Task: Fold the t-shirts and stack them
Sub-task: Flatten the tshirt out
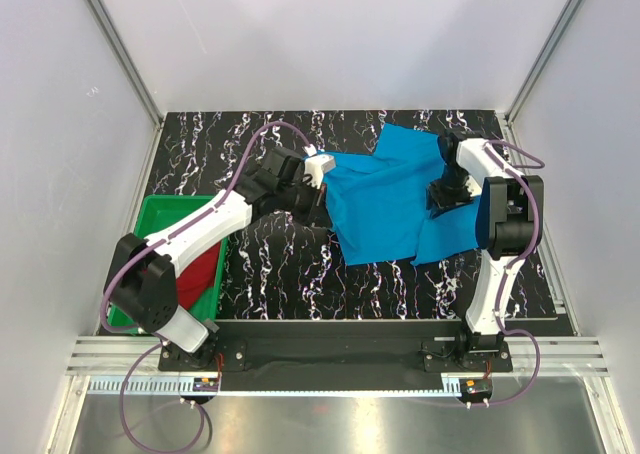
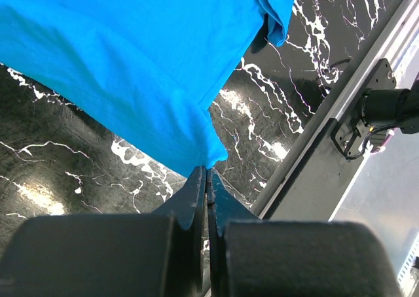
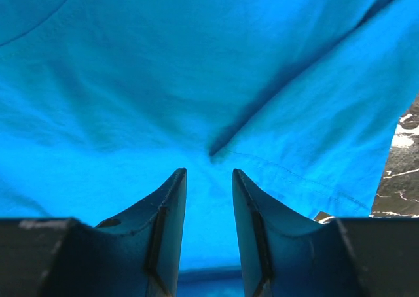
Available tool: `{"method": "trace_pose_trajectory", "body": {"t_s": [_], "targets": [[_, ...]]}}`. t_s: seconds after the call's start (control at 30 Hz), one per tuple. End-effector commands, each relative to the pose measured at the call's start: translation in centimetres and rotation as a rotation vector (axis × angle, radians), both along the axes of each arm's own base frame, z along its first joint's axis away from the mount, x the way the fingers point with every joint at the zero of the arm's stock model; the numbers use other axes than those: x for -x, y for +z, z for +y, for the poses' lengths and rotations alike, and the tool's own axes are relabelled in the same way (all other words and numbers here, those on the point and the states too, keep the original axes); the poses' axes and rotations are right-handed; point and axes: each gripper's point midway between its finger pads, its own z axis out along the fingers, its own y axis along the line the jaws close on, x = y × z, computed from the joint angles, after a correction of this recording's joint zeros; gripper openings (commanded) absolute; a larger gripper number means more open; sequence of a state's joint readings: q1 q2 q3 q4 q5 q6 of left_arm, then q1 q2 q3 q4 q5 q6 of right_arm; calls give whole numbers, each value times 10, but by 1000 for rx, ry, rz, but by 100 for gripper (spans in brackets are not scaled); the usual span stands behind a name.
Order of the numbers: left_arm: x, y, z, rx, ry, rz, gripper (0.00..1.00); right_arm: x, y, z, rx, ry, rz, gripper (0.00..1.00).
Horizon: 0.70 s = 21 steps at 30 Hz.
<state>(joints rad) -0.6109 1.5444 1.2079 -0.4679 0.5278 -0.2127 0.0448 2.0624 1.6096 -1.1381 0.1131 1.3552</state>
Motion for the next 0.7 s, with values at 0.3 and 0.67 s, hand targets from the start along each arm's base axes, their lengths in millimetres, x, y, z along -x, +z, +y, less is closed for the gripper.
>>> {"method": "trace_pose_trajectory", "body": {"t_s": [0.3, 0.67], "targets": [[-1, 22, -6, 89, -36, -41, 0, 13, -15, -6, 32, -39, 53, 45], [-1, 24, -4, 95, -35, -43, 0, 9, -25, -4, 22, -37, 70, 43]]}}
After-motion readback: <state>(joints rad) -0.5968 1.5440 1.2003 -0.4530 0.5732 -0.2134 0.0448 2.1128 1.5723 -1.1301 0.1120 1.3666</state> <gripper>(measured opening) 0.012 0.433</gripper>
